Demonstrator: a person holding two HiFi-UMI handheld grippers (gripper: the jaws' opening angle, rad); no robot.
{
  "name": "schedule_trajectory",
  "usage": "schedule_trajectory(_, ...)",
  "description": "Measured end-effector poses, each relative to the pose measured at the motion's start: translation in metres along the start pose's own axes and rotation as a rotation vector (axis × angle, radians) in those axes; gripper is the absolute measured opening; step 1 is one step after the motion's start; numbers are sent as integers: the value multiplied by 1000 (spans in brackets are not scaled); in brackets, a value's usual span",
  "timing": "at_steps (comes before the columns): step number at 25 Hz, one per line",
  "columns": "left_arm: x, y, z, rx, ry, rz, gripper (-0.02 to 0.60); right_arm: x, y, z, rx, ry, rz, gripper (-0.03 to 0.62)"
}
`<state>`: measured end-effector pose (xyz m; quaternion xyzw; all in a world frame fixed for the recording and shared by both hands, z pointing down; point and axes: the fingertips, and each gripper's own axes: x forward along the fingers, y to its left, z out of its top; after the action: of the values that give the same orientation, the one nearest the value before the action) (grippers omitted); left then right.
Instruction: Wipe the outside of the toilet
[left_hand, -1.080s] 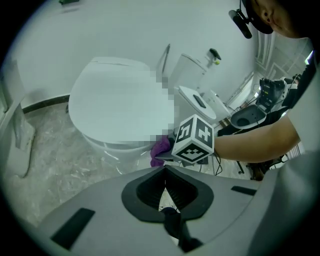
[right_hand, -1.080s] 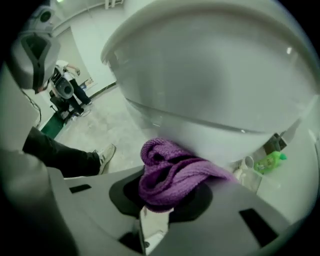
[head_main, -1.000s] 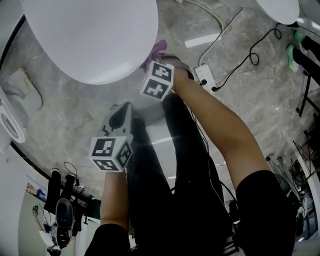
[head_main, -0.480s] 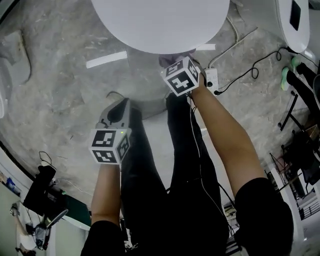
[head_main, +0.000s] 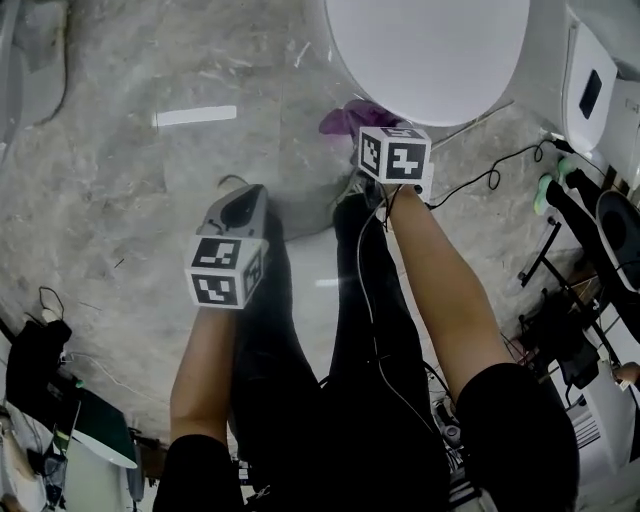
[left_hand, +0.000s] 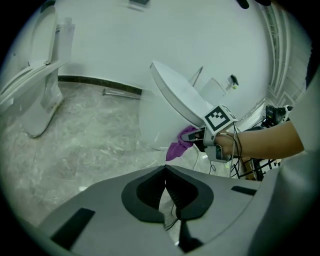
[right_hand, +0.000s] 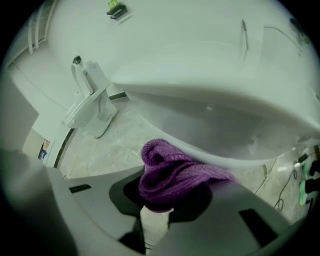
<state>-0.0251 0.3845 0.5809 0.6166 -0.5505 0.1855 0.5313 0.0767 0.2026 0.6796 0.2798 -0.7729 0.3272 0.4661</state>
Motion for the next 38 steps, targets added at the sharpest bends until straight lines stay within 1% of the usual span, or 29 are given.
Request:
schedule_trajectory(6, -36, 46, -1, -58, -16, -17, 6, 5, 25, 22, 139, -49, -61, 81)
schedule_trajectory(8, -47, 61, -2, -64, -9, -23, 6, 8, 35, 32, 186, -86, -59, 81)
schedule_trajectory(10, -55, 74, 0, -47, 5, -28, 6, 11, 45, 43, 267, -144, -41, 81)
schedule_trajectory(13, -63, 81, 4, -4, 28, -60, 6, 17, 55, 59, 407, -239, -39, 81)
schedule_trajectory(17, -60, 94, 11, 26, 48, -76, 6, 29, 65, 82, 514, -339, -39, 81)
schedule_trajectory(20, -55, 106, 22, 25, 51, -74, 6, 36, 68, 96, 610, -392, -65, 81)
schedule_trajectory(23, -49, 115, 45, 18, 45, -74, 6, 41, 69, 109, 685, -416, -115, 81)
schedule_trajectory(26, -44, 125, 77, 21, 41, -76, 6, 49, 69, 122, 756, -418, -170, 81)
schedule_trajectory(30, -39, 144, 125, 35, 36, -58, 6, 60, 68, 148, 864, -443, -203, 81)
schedule_trajectory(31, -39, 147, 135, 33, 38, -50, 6, 63, 68, 154, 873, -445, -211, 81)
schedule_trajectory(34, -38, 155, 161, 34, 48, -30, 6, 69, 66, 167, 849, -428, -226, 81)
schedule_trajectory(38, -36, 167, 193, 48, 51, -7, 6, 74, 66, 184, 915, -428, -211, 81)
